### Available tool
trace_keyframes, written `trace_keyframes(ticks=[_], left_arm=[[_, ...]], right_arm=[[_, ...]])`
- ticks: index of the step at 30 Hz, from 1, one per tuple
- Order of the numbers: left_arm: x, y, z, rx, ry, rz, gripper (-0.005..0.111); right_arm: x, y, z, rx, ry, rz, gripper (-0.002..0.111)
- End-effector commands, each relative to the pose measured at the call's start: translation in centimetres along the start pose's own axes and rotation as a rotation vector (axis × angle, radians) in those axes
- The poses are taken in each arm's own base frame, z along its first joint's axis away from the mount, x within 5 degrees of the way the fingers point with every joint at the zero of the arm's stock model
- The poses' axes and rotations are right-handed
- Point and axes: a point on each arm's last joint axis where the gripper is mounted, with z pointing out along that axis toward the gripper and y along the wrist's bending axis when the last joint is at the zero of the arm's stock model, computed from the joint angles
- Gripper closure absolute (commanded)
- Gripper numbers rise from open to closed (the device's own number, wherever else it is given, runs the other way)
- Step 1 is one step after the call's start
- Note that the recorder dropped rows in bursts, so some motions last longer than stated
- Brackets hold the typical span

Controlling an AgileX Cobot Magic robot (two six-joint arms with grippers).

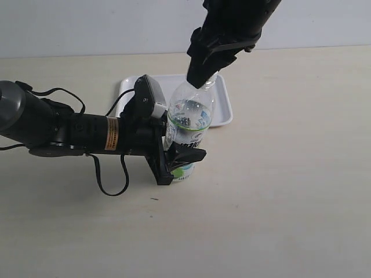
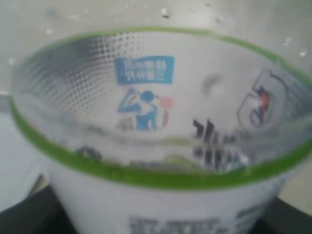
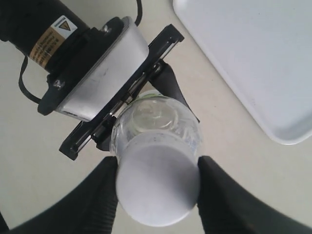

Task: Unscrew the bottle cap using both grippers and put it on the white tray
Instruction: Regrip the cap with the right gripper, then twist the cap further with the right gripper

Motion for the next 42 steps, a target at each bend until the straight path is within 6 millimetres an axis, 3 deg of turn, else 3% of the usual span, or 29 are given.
trace_keyframes(ticks=[1, 19, 36, 42], left_arm=[[-0.4, 0.1, -0.1, -0.009, -0.032, -0.018, 0.107], [-0.4, 0.1, -0.1, -0.009, -0.032, -0.018, 0.107], [-0.4, 0.1, -0.1, -0.008, -0.032, -0.06, 0.107], [-0.5, 0.1, -0.1, -0.01, -0.033, -0.061, 0.107]], right_arm=[[0.0, 0.2, 0.0, -0.014, -0.006, -0.074, 0.108], [-0.1, 0.3, 0.0, -0.019, -0.018, -0.655, 0.108], [0.0, 0.2, 0.0, -0.008, -0.014, -1.42, 0.108], [-0.1, -0.4, 1.5, -0.038, -0.006, -1.547, 0.108]])
